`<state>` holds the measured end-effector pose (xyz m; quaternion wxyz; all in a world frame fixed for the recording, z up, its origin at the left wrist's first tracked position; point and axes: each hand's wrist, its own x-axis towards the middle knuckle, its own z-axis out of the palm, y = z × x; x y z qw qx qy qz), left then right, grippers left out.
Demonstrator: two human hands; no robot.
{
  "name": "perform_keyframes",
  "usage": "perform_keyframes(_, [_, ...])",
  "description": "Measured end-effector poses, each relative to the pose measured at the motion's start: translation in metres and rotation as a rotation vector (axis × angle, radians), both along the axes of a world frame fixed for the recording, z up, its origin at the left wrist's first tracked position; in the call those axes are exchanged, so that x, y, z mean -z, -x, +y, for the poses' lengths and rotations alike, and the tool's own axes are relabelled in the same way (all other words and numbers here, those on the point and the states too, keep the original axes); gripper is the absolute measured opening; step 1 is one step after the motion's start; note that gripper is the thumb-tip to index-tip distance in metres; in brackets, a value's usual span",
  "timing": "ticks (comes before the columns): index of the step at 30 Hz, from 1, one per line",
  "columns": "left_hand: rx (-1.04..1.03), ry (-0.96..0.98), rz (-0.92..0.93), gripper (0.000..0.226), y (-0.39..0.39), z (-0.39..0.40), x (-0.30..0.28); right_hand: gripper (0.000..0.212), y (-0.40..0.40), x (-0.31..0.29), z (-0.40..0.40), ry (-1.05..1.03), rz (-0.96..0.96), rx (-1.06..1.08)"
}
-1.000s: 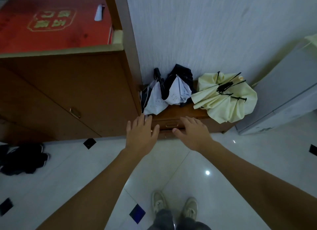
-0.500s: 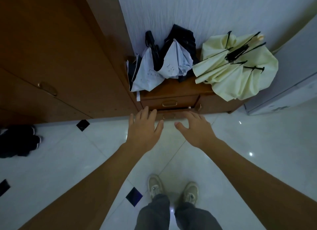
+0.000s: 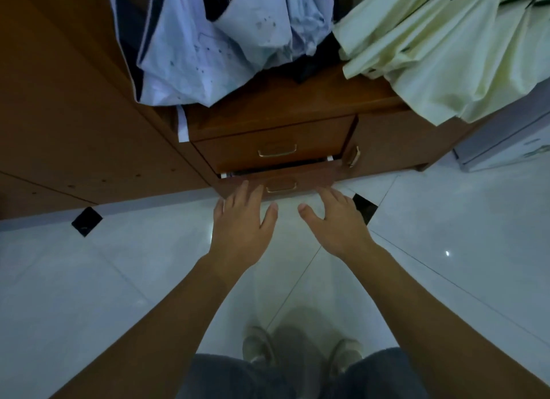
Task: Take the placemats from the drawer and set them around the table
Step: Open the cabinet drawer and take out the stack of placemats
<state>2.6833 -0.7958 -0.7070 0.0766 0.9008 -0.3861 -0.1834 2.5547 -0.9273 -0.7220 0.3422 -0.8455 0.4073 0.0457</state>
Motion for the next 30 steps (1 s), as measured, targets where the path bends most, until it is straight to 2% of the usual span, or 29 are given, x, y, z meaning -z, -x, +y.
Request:
perform_keyframes(9, [0.063,0.092,-0.072,0.064,-0.03,-0.038,0.131,0.059,-0.027,0.127,-0.034,0.117,-0.126,-0.008])
perform_keyframes(14, [0.058,0.136,-0.109,0.056,-0.047,-0.055,0.179,0.059,-0.048,0.163,-0.07,0.176,-0.191,-0.023])
perform_keyframes(18, [0.128,0.239,-0.121,0.056,-0.067,-0.086,0.183,0.055,-0.074,0.165,-0.101,0.273,-0.278,-0.084])
perform_keyframes(21, [0.158,0.285,-0.15,0.053,-0.071,-0.094,0.173,0.052,-0.073,0.173,-0.096,0.257,-0.249,-0.067])
perform_keyframes(30, [0.179,0.189,-0.182,0.056,-0.073,-0.073,0.174,0.051,-0.069,0.169,-0.076,0.345,-0.251,-0.124])
